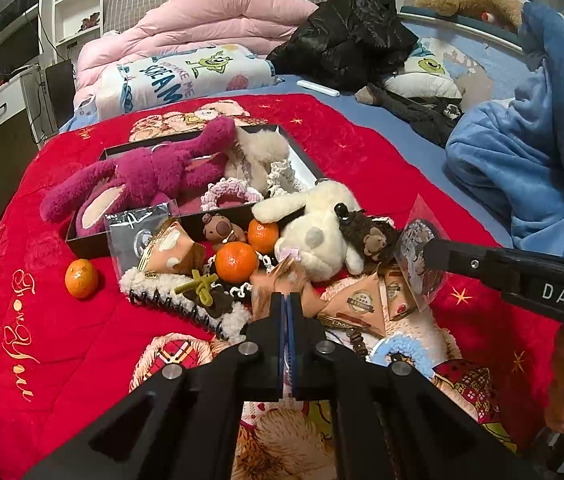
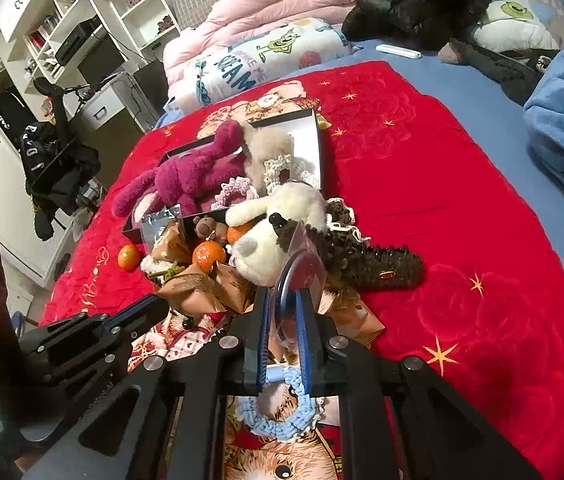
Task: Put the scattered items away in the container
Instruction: 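Grasp the tan snack packet with left gripper while right gripper holds the clear packet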
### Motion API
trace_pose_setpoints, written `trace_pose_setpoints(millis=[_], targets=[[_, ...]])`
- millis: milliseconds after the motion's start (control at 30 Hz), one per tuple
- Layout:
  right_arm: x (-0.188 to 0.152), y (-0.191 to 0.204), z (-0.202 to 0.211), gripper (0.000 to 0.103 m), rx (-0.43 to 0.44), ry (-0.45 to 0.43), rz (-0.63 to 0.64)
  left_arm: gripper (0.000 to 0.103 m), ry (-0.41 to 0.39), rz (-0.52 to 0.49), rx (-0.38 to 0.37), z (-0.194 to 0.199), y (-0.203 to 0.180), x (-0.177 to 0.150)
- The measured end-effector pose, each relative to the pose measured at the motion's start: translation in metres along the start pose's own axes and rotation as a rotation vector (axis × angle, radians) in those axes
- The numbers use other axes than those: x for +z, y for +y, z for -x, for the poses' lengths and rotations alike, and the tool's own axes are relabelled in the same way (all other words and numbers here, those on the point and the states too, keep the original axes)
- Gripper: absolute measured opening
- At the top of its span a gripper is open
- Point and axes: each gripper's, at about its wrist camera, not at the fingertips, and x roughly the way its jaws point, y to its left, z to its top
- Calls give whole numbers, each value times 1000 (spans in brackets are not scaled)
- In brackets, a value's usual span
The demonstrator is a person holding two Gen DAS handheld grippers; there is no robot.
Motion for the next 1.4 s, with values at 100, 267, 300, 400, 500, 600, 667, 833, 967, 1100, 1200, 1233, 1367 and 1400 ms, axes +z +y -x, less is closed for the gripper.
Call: trace_pose_setpoints(millis=[100,267,300,400,500,600,667,833,967,1100,1200,1233,1367,1400], targets=[[-1,0,3,13,4,-6,1,1,-12,-4,1,4,-1,1],[0,1,6,13,13,-18,3,1,-18,-8,5,7,-1,1],[0,1,6,13,14,-19,2,1,-16,-7,9,7,1,1],[1,1,8,9,32,-21,0,1,4,33,0,3,9,0],[0,5,6,9,25,-13,16,1,43,69,-49,-5,14,-3],[-2,5,-1,9,2,17,17,1,66,65,-54,-11,13,-7],[-4,1,-4,9,-6,32,5,1,75,80,-65,-13,14,-8],[-5,-3,-9,9,-8,63,-6,11,99,92,-99,-20,14,-12],[-10,1,-16,10,-8,101,9,27,98,80,-144,-20,8,-14],[-11,3,-20,10,-3,119,15,41,102,47,-174,-24,-1,-14],[-11,1,-21,10,-2,124,5,41,129,12,-119,-34,-5,-17],[-11,0,-21,10,-1,124,2,41,135,12,-99,-38,-4,-17],[-11,1,-22,10,4,126,3,42,135,35,-48,-45,4,-17],[-11,1,-22,10,5,127,5,42,143,44,-42,-48,6,-17]])
